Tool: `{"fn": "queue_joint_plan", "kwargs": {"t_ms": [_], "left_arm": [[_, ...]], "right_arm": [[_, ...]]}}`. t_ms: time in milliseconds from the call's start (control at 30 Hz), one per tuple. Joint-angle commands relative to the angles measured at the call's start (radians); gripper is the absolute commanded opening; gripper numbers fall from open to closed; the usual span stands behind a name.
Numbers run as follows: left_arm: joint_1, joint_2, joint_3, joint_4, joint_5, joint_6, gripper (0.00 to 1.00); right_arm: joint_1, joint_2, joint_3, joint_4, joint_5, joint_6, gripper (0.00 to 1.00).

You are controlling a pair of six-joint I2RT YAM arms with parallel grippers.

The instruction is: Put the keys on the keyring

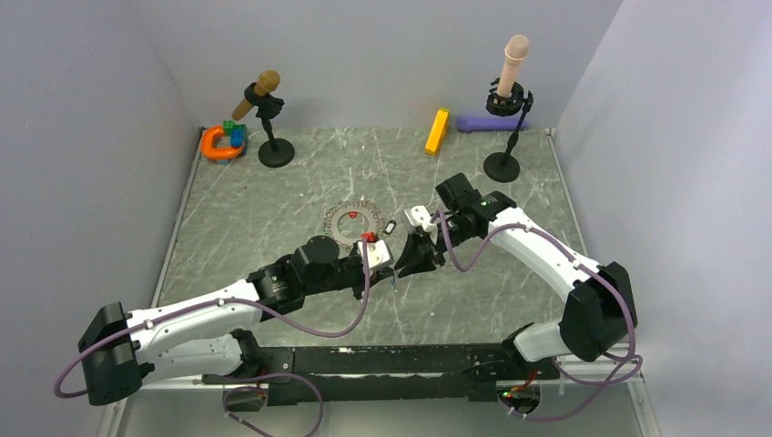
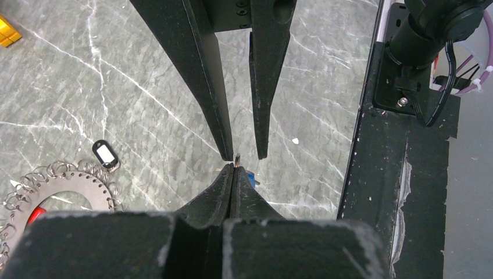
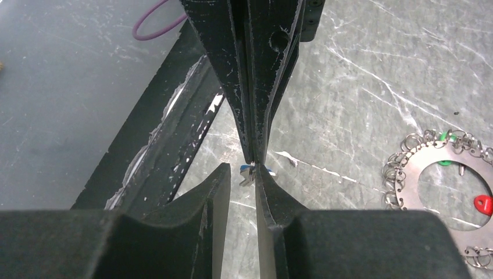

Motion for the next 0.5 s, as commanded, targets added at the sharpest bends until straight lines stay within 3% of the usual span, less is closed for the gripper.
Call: {"fn": "queue_joint_plan", "kwargs": {"t_ms": [0,467], "left_arm": [[-0.003,0.001,0.050,0.014,-0.018,-0.030,0.00],[-0.003,-0.013,0.039,0.016,-0.037,-0.045,0.00]], "right_arm": [[0.011,-0.003,0.010,0.062,-0.001,0.045,0.26],[0.018,-0.002,-0.016,0.136,0.044,0.120,0.22]]}}
